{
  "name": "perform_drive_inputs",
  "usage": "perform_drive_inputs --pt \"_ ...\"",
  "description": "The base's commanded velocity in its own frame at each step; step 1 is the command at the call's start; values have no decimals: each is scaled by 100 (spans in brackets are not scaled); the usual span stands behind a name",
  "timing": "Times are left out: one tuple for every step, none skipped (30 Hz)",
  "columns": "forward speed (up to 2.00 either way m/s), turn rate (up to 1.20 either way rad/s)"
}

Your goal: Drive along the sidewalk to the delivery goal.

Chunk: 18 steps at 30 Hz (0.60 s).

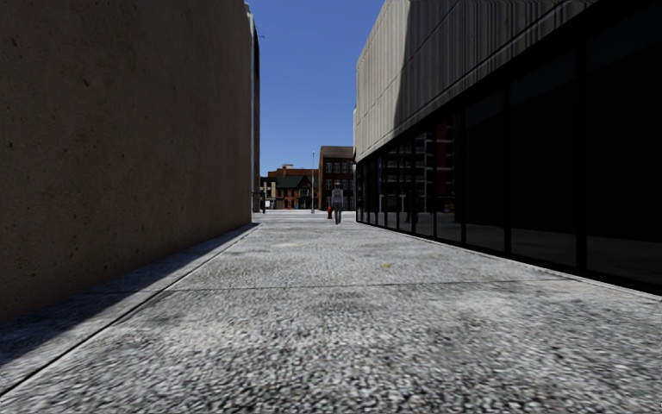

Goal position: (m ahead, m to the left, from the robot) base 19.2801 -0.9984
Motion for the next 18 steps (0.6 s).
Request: perform_drive_inputs --pt "111 -43" --pt "111 -43" --pt "111 -55" --pt "111 -65" --pt "111 -67" --pt "111 -67" --pt "111 -23" --pt "111 -5" --pt "111 0" --pt "111 0" --pt "111 0" --pt "111 0" --pt "111 0" --pt "111 0" --pt "111 0" --pt "111 0" --pt "111 0" --pt "111 0"
